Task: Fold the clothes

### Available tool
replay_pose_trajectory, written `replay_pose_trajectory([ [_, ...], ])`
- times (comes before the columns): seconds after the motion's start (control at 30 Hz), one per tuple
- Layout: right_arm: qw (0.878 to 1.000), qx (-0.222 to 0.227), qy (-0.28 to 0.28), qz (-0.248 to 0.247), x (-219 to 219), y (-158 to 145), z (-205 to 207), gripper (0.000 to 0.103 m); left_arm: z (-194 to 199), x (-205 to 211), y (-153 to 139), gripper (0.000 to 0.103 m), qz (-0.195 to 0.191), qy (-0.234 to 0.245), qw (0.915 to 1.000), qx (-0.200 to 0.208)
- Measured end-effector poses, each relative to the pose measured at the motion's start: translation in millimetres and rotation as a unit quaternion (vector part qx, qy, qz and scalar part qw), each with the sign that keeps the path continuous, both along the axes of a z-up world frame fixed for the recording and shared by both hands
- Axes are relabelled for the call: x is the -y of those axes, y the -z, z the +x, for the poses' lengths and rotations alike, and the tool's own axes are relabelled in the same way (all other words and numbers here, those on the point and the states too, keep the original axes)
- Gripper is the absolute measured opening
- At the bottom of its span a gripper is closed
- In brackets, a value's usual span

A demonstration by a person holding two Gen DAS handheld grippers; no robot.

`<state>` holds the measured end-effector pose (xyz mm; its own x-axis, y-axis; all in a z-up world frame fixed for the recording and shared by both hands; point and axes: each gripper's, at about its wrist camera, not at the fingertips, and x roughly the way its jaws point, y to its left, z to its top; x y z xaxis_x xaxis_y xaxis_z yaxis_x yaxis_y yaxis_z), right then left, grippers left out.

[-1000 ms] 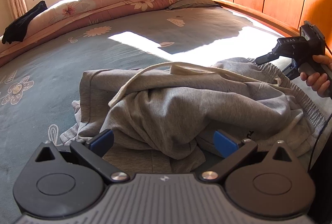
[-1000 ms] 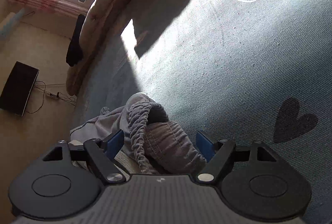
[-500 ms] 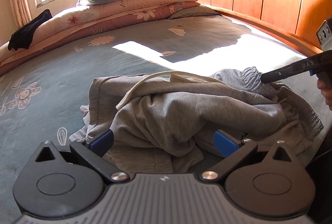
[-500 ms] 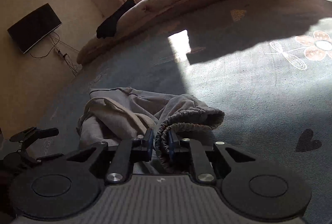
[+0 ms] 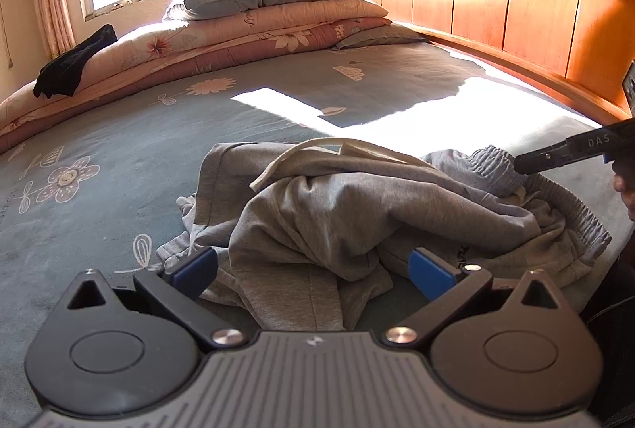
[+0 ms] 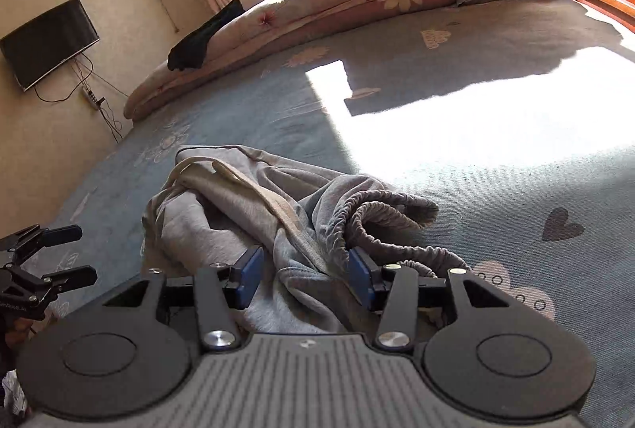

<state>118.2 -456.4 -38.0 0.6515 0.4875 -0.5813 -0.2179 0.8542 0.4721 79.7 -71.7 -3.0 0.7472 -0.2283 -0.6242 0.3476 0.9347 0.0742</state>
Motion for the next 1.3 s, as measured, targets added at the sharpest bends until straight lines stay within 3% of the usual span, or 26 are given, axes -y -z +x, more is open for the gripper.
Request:
replay_pose_trajectory([
  [0.13,0.992,-0.052,0.055,0.099,32,20,28,0.063,1,3,4,0.102,0.001,0.002,1.0,-0.006],
  [0.2,0.99,-0.069,0.044,0.115,35,27,43,0.067,2,5,5,0.102,0.004,0.008,0.9999,-0.006],
  [0.33,0.989,-0.111,0.01,0.099,28,33,67,0.074,5,9,8,0.102,0.007,0.013,0.9998,-0.011],
  [0.4,0.991,-0.112,0.015,0.067,27,27,73,0.074,6,9,10,0.102,0.007,0.013,0.9998,-0.012],
  [0.53,0.993,-0.097,0.03,0.056,38,11,81,0.075,8,8,15,0.102,0.006,0.017,0.9997,-0.019],
  [0.6,0.989,-0.135,0.029,0.054,39,22,90,0.077,10,8,19,0.102,0.009,0.013,0.9996,-0.022],
  [0.67,0.982,-0.174,0.026,0.071,40,41,99,0.077,12,7,22,0.102,0.002,0.008,0.9996,-0.027],
  [0.77,0.966,-0.206,0.036,0.151,44,69,107,0.077,13,6,23,0.102,-0.006,0.008,0.9995,-0.03],
  [0.93,0.956,-0.198,0.057,0.209,40,80,109,0.077,14,4,22,0.102,-0.003,0.009,0.9995,-0.03],
  [1.0,0.967,-0.169,0.059,0.179,31,70,109,0.077,15,4,22,0.102,-0.005,0.007,0.9995,-0.03],
  [1.07,0.978,-0.136,0.057,0.146,22,56,109,0.068,17,4,24,0.102,-0.01,0.006,0.9994,-0.033],
  [1.13,0.988,-0.102,0.052,0.105,12,40,112,0.047,18,6,25,0.102,-0.015,0.005,0.9992,-0.035],
  [1.17,0.992,-0.085,0.049,0.084,7,32,113,0.026,18,7,25,0.102,-0.016,0.008,0.9992,-0.034],
  [1.2,0.994,-0.074,0.047,0.067,2,26,114,0.02,18,9,24,0.102,-0.018,0.011,0.9992,-0.033],
  [1.3,0.998,-0.045,0.027,0.024,-11,9,119,0.019,15,12,21,0.102,-0.016,0.026,0.9993,-0.022],
])
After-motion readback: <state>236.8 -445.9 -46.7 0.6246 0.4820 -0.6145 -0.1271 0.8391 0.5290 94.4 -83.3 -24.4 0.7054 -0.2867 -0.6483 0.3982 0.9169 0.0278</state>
